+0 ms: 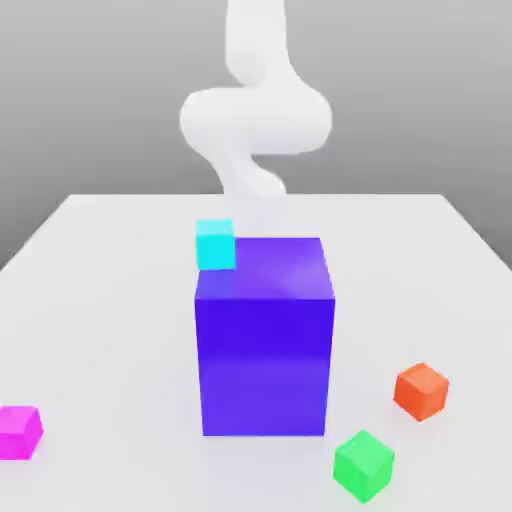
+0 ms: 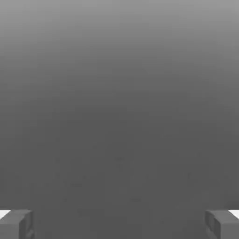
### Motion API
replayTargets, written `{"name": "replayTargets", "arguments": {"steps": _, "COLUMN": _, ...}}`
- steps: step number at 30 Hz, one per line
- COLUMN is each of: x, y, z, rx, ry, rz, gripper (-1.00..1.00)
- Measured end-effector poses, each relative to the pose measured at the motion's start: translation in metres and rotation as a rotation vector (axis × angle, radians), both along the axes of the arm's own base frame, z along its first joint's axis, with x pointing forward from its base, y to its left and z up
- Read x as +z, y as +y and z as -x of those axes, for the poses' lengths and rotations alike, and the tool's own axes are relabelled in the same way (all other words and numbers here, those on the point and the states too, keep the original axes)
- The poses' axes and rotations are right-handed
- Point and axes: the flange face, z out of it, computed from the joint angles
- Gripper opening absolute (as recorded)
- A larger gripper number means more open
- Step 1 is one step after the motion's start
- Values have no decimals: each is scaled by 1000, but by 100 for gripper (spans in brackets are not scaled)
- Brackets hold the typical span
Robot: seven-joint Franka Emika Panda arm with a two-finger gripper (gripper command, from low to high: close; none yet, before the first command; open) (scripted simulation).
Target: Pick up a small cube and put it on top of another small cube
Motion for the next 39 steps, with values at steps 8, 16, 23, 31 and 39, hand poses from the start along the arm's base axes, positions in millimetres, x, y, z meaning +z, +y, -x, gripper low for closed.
{"name": "replayTargets", "arguments": {"steps": 8, "x": -124, "y": -88, "z": -75, "rx": -368, "ry": 192, "rz": -185, "gripper": 0}}
{"name": "replayTargets", "arguments": {"steps": 16, "x": -266, "y": -183, "z": -93, "rx": -760, "ry": 358, "rz": -351, "gripper": 0}}
{"name": "replayTargets", "arguments": {"steps": 23, "x": -396, "y": -259, "z": -58, "rx": -1128, "ry": 486, "rz": -482, "gripper": 0}}
{"name": "replayTargets", "arguments": {"steps": 31, "x": -527, "y": -293, "z": -17, "rx": -1378, "ry": 572, "rz": -557, "gripper": 0}}
{"name": "replayTargets", "arguments": {"steps": 39, "x": -552, "y": -293, "z": -15, "rx": -1381, "ry": 571, "rz": -557, "gripper": -100}}
